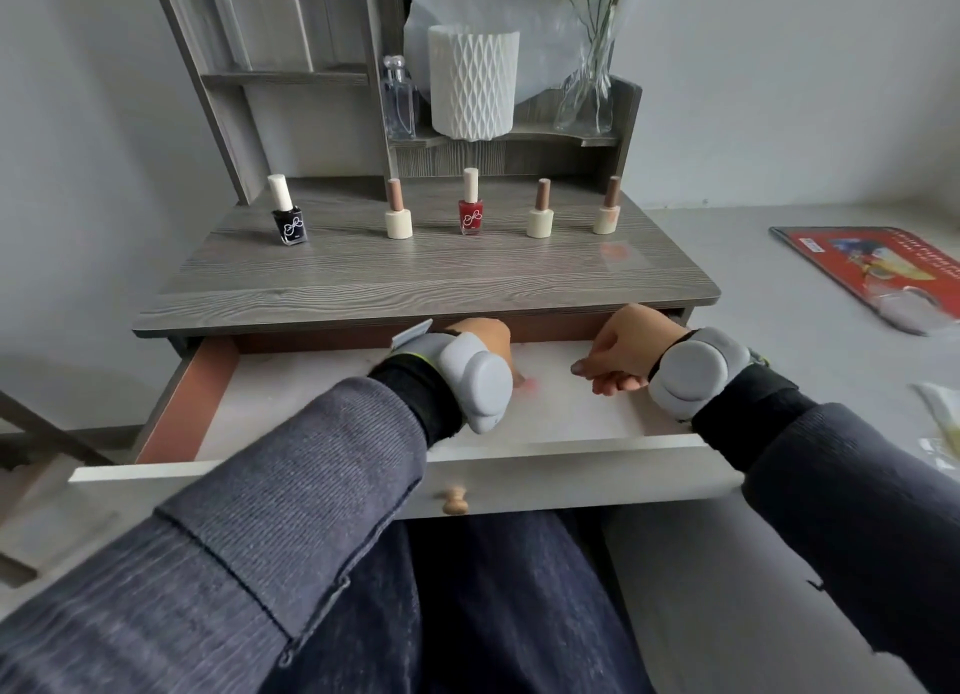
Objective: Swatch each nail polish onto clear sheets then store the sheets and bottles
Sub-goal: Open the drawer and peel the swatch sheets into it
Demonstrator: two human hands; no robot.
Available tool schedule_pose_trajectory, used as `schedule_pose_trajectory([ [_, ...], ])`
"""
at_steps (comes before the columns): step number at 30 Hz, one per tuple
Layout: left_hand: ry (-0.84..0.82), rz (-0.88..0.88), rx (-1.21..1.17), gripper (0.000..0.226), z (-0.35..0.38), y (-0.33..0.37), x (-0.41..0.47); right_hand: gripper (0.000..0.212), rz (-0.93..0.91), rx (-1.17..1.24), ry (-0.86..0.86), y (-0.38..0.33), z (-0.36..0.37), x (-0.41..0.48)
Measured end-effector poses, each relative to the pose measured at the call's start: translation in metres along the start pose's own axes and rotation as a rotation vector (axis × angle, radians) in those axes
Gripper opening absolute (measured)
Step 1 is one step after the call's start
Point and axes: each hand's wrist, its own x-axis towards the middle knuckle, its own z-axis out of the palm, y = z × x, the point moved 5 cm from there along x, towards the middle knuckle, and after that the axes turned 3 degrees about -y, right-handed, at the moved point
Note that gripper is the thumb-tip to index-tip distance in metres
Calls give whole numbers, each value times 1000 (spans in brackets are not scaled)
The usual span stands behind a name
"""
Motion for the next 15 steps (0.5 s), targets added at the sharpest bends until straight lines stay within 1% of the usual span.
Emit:
schedule_pose_trajectory([
  [2, 36, 21, 33, 28, -6, 6, -2, 30, -16, 29, 42, 1, -6, -4],
  [5, 57, 47, 14, 25, -15, 14, -6, 35, -44, 53, 90, 1, -11, -6],
  [7, 108, 121, 7, 21, -24, 27, -11, 40, -61, 61, 175, 2, -19, -9],
  [10, 263, 279, 0, 24, -38, 52, -17, 41, -95, 87, 359, 5, -35, -10],
  [13, 469, 336, -1, 21, -45, 70, -16, 38, -117, 114, 537, 10, -48, -9],
  [15, 561, 368, -48, 18, -44, 75, -11, 30, -125, 124, 646, 14, -52, -9],
])
